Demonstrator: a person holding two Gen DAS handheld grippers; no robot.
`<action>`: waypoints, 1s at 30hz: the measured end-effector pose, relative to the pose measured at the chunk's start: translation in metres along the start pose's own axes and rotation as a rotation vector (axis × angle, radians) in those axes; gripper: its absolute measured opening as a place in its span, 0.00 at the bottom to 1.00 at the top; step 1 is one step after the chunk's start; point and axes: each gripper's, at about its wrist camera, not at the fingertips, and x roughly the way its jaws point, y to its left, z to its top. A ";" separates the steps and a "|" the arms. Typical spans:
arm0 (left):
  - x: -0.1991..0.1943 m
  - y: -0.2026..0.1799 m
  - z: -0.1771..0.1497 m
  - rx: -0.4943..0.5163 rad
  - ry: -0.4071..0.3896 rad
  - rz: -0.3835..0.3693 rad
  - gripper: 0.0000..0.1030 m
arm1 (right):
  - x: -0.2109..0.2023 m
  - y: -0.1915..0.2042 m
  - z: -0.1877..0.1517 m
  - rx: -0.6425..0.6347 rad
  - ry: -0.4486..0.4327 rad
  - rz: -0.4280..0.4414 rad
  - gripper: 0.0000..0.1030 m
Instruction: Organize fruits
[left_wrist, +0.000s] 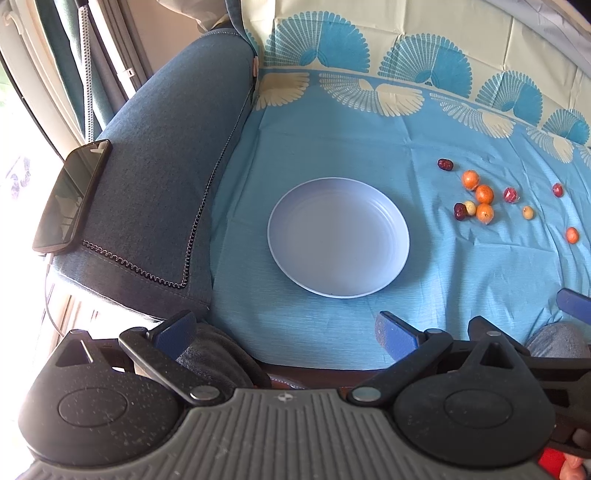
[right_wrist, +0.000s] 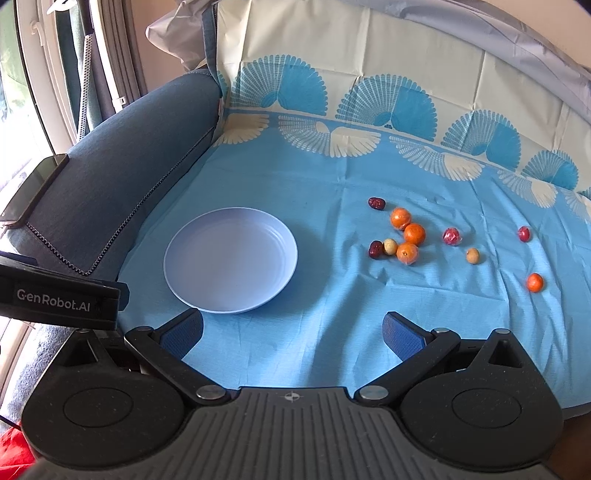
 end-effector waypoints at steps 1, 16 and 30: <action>0.001 -0.001 0.002 -0.002 0.001 0.000 1.00 | 0.003 -0.006 -0.001 0.029 0.004 0.010 1.00; 0.072 -0.153 0.074 0.204 0.017 -0.148 1.00 | 0.055 -0.215 -0.028 0.498 -0.100 -0.253 1.00; 0.211 -0.301 0.172 0.323 0.049 -0.196 1.00 | 0.203 -0.387 -0.017 0.607 -0.057 -0.448 0.99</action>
